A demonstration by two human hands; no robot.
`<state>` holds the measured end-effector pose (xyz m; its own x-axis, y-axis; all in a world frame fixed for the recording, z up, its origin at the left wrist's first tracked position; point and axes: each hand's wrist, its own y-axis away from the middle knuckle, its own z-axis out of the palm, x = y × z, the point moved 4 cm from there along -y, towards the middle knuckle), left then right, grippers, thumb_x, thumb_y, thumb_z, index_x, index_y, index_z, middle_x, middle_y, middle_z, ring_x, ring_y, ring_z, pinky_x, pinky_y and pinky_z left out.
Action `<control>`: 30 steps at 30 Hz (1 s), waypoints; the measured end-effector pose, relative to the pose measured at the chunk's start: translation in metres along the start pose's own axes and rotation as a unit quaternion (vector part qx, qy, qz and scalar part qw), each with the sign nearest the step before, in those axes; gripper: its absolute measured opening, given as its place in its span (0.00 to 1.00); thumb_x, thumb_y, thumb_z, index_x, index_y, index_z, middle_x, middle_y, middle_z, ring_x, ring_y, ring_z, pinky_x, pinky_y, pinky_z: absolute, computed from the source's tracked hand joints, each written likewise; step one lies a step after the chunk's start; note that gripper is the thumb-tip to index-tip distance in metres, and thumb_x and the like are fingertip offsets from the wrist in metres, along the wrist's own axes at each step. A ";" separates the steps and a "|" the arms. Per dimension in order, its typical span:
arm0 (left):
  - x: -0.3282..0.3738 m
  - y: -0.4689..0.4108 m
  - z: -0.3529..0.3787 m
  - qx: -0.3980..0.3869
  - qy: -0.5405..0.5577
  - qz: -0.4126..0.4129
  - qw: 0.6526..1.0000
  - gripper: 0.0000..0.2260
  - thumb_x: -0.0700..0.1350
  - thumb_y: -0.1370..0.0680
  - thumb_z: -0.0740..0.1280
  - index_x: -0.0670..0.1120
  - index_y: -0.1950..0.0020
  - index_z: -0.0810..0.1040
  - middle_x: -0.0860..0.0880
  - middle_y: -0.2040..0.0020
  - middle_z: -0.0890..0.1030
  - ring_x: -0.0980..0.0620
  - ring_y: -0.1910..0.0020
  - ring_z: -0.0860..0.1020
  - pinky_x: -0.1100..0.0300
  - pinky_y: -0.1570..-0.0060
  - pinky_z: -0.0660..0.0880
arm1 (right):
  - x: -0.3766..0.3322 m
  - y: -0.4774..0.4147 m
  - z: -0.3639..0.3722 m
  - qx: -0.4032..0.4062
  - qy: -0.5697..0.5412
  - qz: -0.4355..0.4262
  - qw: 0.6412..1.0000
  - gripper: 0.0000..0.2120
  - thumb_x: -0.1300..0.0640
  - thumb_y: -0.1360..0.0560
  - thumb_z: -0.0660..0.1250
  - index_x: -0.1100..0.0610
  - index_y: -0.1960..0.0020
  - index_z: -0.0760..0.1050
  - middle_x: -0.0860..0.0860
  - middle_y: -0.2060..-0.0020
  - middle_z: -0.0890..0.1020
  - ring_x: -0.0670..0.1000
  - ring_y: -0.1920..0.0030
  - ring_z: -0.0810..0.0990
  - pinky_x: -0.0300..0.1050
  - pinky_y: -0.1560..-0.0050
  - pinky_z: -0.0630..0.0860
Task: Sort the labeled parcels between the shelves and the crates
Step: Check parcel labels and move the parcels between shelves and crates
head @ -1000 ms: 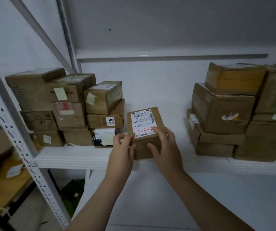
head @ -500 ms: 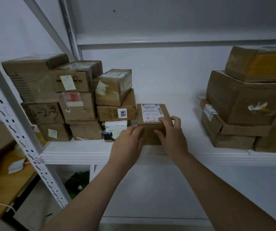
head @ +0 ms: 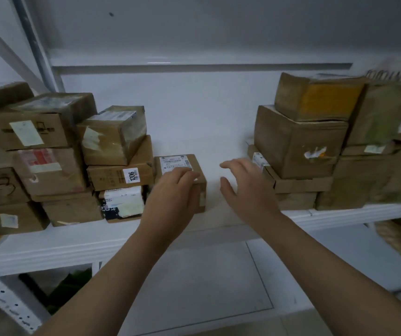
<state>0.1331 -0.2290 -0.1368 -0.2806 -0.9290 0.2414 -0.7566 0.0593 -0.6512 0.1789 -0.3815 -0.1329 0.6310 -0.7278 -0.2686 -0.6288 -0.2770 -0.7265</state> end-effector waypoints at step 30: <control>0.189 -0.154 0.067 0.170 0.117 0.008 0.978 0.15 0.47 0.22 0.64 0.50 0.36 0.67 0.48 0.31 0.68 0.49 0.38 0.73 0.61 0.44 0.71 | 0.174 -0.052 -0.187 0.104 0.013 0.081 0.991 0.27 0.41 0.22 0.58 0.54 0.28 0.66 0.53 0.33 0.69 0.53 0.32 0.63 0.55 0.31 0.62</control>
<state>0.2363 -0.4380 -0.0391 -0.4481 -0.8177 0.3613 -0.5212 -0.0894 -0.8487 0.2362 -0.6106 -0.0241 0.5154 -0.7689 -0.3784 -0.6121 -0.0213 -0.7905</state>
